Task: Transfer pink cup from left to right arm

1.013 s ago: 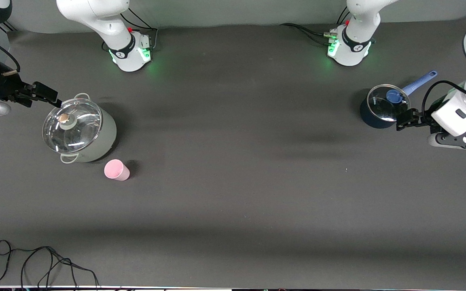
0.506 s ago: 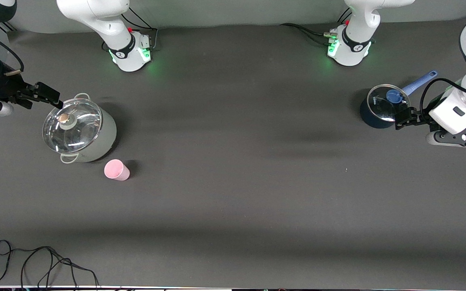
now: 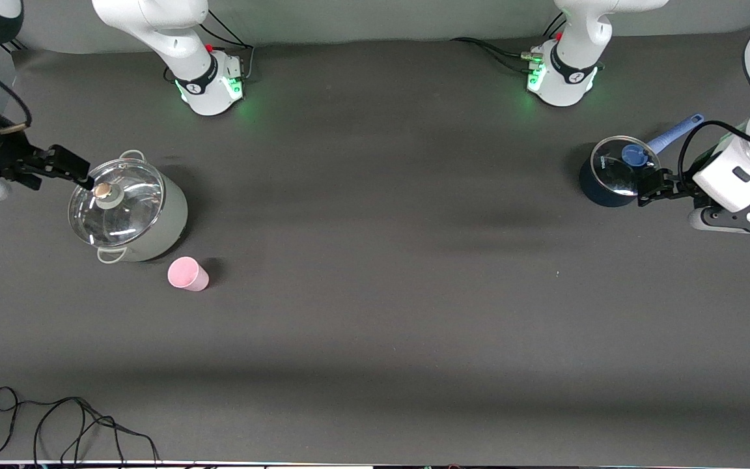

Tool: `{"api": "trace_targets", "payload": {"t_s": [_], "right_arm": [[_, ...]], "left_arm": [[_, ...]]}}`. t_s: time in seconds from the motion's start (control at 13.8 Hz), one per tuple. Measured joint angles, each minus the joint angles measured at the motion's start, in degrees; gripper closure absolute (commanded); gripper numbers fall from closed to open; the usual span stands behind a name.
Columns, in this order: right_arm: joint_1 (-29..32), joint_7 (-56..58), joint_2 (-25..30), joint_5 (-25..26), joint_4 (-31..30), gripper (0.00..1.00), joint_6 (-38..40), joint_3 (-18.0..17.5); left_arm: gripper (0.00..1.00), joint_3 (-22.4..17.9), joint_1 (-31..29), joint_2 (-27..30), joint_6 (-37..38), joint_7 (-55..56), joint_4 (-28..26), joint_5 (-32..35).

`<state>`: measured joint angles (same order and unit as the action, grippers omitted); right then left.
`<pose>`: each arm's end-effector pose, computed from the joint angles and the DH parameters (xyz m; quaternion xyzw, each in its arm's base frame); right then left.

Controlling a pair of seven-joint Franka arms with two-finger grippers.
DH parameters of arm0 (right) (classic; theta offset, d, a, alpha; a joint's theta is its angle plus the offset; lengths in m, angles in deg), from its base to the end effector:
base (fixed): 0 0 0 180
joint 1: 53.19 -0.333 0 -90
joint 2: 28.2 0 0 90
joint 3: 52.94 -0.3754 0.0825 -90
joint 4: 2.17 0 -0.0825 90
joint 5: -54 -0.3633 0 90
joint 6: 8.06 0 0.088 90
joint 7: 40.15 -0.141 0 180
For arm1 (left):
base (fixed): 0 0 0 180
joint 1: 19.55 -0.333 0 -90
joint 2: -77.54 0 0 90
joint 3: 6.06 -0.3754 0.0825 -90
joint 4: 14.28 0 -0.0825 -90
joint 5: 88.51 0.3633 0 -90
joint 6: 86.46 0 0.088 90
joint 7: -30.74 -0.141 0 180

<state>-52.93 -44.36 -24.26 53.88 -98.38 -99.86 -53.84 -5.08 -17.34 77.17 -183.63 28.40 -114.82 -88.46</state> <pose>0.5096 0.0063 0.6395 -0.9995 0.0312 0.0041 0.0003 0.5351 -0.0297 0.5737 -0.9983 0.0483 0.0326 0.0006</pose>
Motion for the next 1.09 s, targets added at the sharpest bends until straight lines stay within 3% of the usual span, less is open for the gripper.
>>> {"api": "trace_targets", "payload": {"t_s": [1.09], "right_arm": [[-0.4,0.0,-0.5,0.0,0.4,0.00,1.6,-0.5]], "left_arm": [[0.00,0.0,0.2,0.4,2.2,0.0,2.9,0.1]]}}
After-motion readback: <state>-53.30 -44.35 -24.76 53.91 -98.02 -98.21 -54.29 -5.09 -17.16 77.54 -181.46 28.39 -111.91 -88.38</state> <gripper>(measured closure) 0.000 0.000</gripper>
